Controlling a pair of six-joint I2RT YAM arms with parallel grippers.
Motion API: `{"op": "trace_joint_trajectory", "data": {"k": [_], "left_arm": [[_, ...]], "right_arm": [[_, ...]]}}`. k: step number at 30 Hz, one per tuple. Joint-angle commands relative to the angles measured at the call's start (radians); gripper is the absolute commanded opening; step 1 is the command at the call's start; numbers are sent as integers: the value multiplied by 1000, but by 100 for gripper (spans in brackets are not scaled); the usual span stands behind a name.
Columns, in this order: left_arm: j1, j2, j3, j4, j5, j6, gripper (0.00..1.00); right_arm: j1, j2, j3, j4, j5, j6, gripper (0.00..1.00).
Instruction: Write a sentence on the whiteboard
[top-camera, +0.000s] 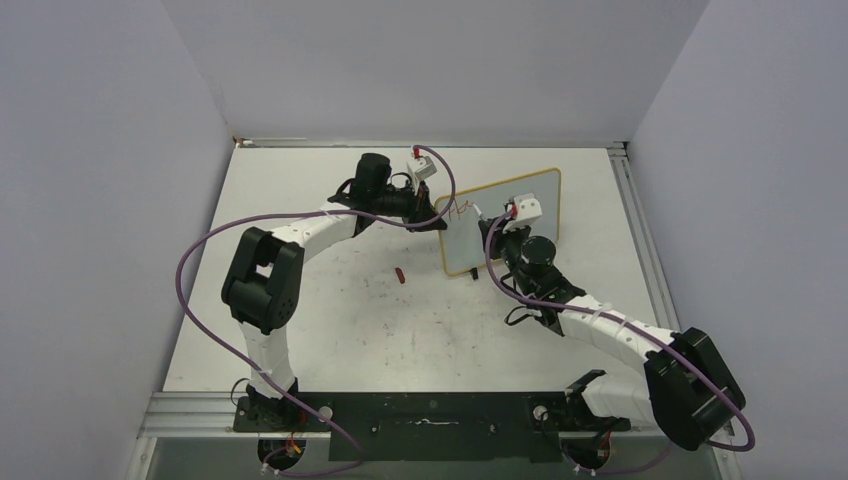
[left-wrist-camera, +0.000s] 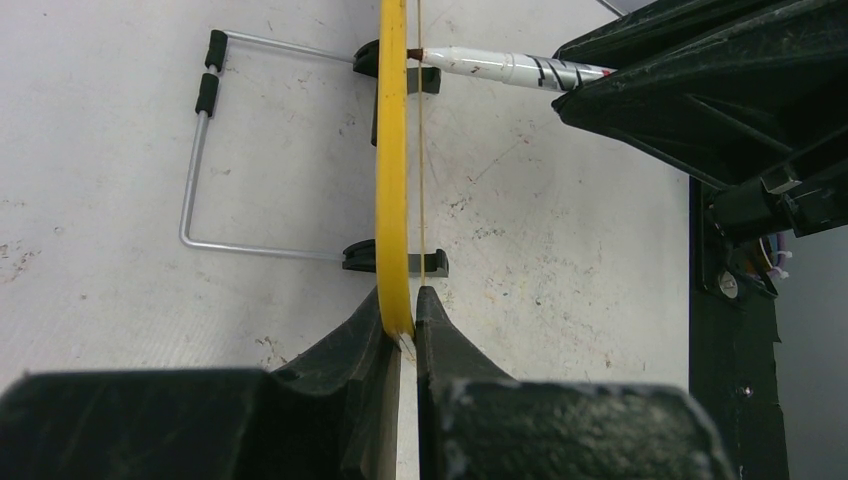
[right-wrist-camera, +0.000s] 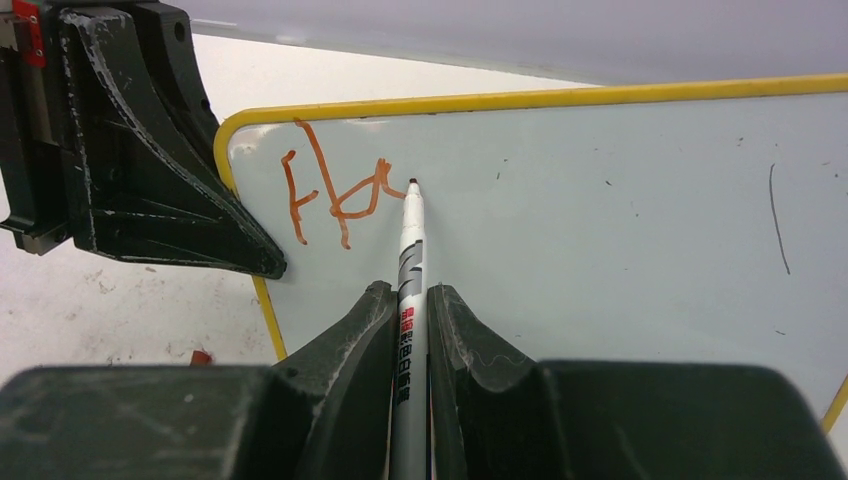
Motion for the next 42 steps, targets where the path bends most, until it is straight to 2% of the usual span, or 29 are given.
{"op": "trace_joint_trajectory", "data": {"k": [1, 28, 37, 42], "left_arm": [[-30, 26, 7, -106, 29, 36, 0], [-30, 23, 7, -111, 29, 38, 0], [-30, 25, 8, -115, 28, 38, 0], [-30, 25, 8, -115, 26, 38, 0]], "right_arm": [[5, 20, 52, 86, 3, -17, 5], [43, 5, -61, -69, 63, 65, 5], [50, -87, -38, -52, 55, 45, 5], [51, -76, -4, 0, 50, 26, 5]]}}
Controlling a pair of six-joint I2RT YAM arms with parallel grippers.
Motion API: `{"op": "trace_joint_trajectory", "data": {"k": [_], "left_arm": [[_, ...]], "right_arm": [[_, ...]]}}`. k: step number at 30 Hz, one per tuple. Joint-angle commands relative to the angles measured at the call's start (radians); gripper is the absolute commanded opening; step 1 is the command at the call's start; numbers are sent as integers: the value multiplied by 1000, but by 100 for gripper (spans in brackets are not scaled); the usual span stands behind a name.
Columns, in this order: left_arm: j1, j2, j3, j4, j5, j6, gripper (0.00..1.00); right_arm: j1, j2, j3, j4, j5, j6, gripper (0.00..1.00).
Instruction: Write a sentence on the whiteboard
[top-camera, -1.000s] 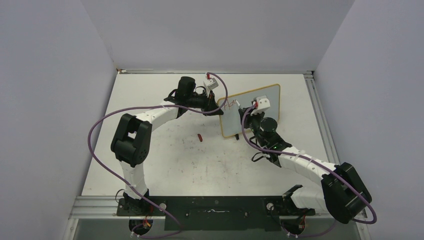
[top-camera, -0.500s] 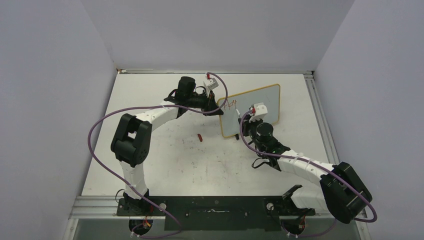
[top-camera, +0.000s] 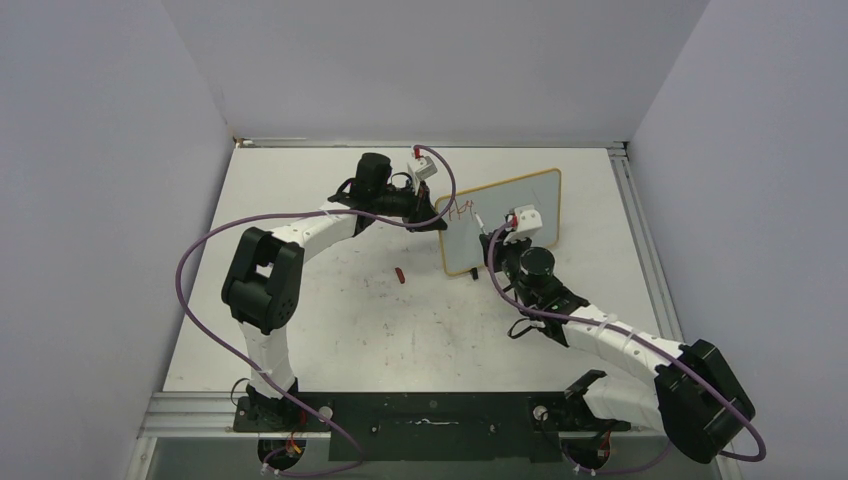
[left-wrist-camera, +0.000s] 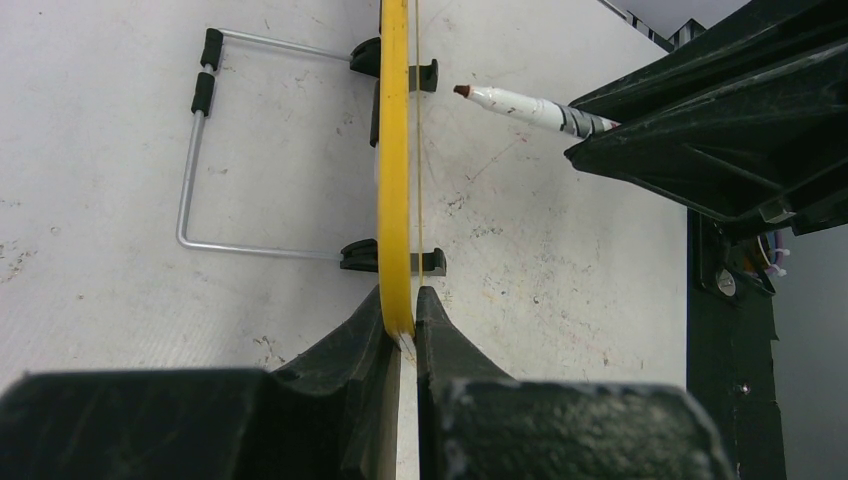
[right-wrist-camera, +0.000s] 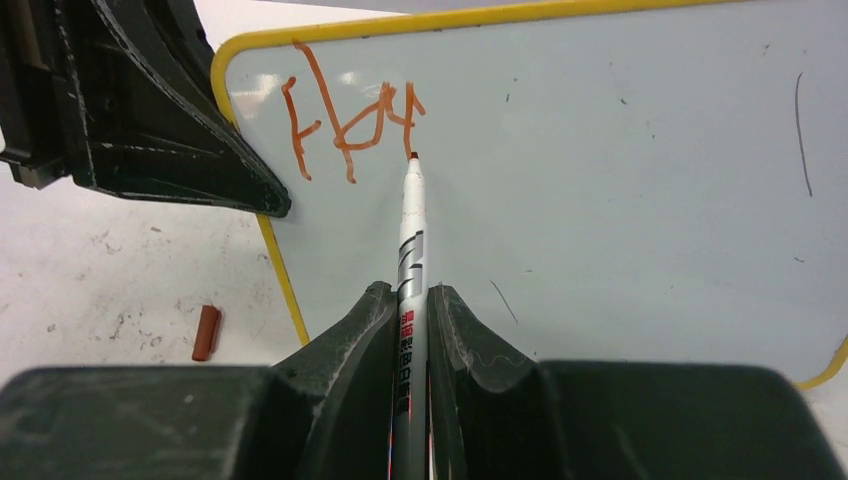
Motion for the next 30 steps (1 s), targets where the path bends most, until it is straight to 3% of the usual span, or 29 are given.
{"op": "trace_joint_trajectory", "data": {"k": [1, 20, 30], "left_arm": [[-30, 25, 3, -102, 26, 35, 0], [-31, 26, 3, -106, 26, 34, 0], [-31, 26, 4, -107, 26, 35, 0]], "right_arm": [[5, 5, 62, 92, 5, -26, 5], [-20, 131, 110, 191, 11, -54, 5], [-27, 125, 102, 153, 68, -43, 5]]}}
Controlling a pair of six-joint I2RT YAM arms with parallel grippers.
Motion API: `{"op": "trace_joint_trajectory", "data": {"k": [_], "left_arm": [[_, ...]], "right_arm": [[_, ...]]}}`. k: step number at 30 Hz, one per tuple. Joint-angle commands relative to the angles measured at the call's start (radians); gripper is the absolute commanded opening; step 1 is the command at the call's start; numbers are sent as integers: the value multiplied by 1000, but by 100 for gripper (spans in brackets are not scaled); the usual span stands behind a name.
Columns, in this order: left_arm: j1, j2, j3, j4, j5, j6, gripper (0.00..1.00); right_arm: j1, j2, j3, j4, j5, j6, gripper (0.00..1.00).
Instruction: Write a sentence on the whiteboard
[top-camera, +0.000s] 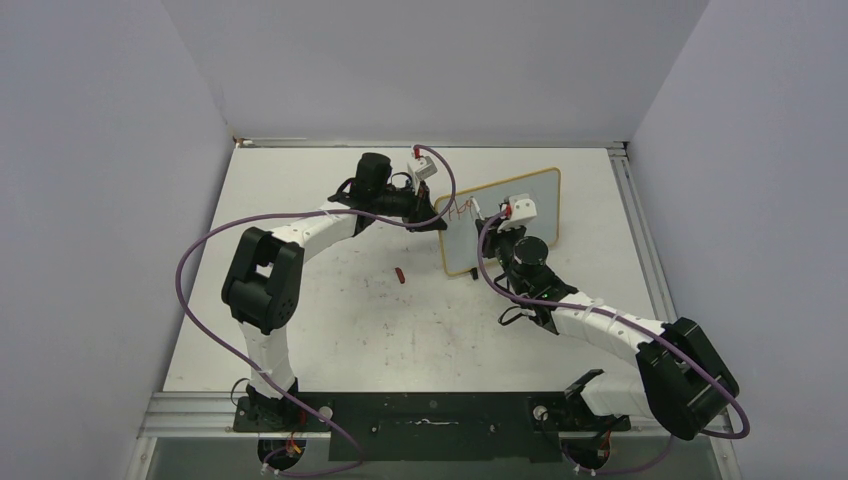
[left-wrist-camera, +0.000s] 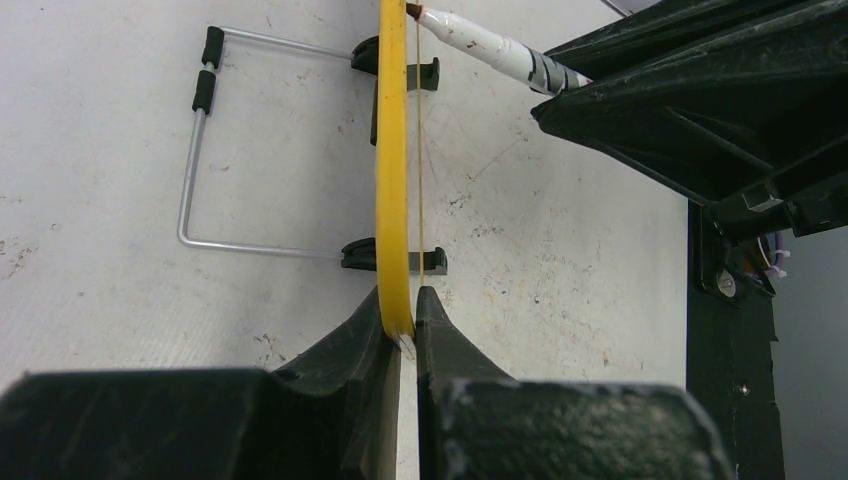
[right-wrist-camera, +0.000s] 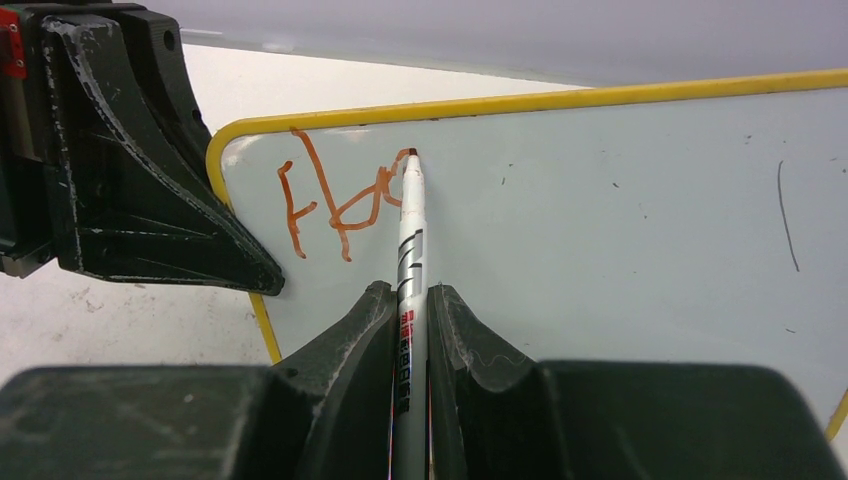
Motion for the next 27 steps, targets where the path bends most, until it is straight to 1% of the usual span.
{"op": "trace_joint_trajectory", "data": {"k": [1, 14, 27], "left_arm": [[-31, 26, 2, -100, 30, 36, 0], [-31, 26, 3, -102, 31, 35, 0], [-31, 25, 4, -103, 29, 35, 0]], "right_arm": [[-13, -5, 24, 17, 52, 4, 5], [-13, -31, -21, -39, 38, 36, 5], [22, -27, -36, -23, -19, 34, 5]]}}
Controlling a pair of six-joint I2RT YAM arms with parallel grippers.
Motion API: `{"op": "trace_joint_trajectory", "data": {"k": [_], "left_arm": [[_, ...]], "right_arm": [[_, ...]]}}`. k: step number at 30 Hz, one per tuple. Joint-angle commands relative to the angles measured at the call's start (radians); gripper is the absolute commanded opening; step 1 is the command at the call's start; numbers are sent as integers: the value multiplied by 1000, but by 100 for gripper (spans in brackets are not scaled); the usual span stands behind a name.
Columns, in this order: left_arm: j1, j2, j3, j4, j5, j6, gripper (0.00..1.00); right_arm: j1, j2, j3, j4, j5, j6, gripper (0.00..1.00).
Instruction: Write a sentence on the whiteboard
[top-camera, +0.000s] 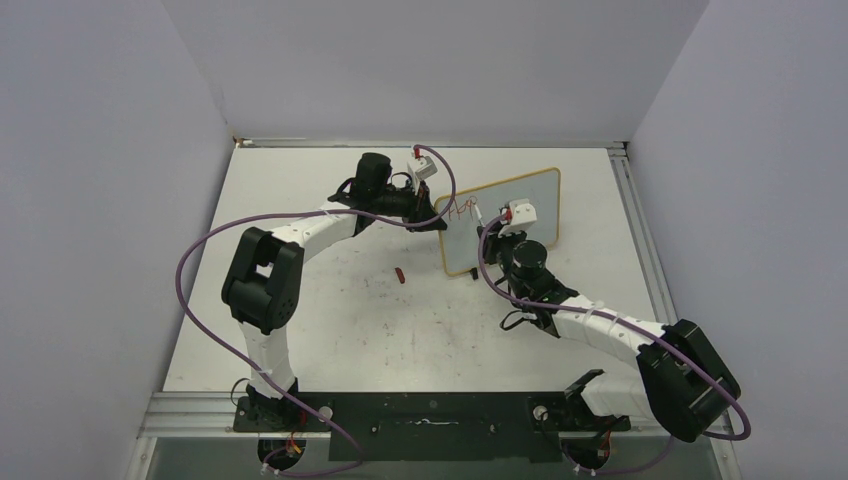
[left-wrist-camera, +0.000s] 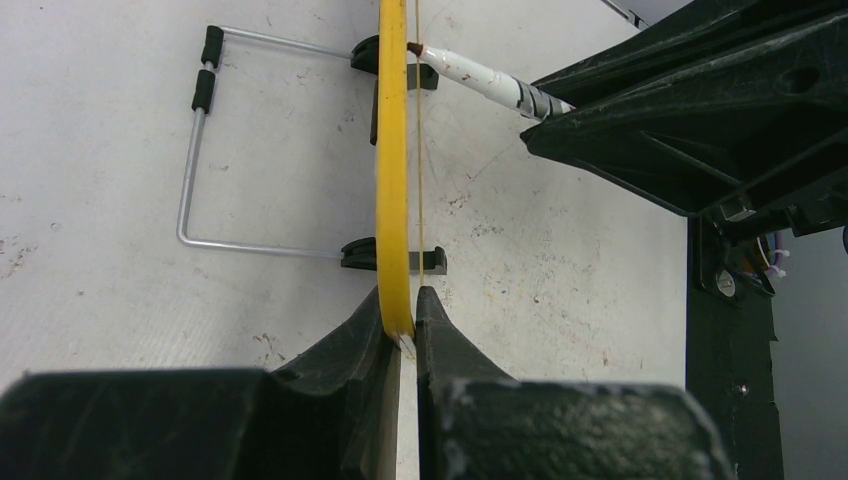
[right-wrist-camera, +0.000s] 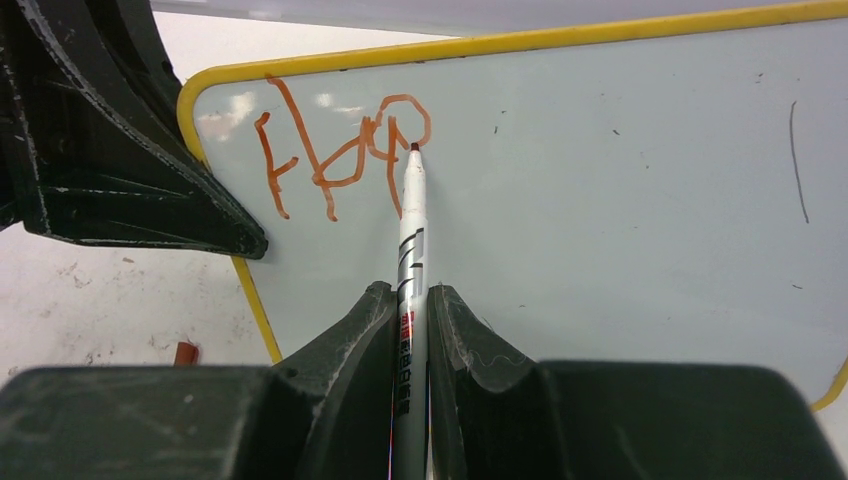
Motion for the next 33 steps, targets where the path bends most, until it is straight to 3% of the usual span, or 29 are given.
{"op": "trace_joint_trajectory", "data": {"k": [1, 17, 33], "left_arm": [[-31, 25, 3, -101, 29, 35, 0], [-31, 25, 3, -102, 29, 35, 0], [-33, 23, 5, -106, 28, 35, 0]], "right_arm": [[15, -15, -5, 13, -38, 7, 5], [22, -123, -20, 0, 48, -23, 5], [-6, -24, 36, 69, 32, -51, 5]]}}
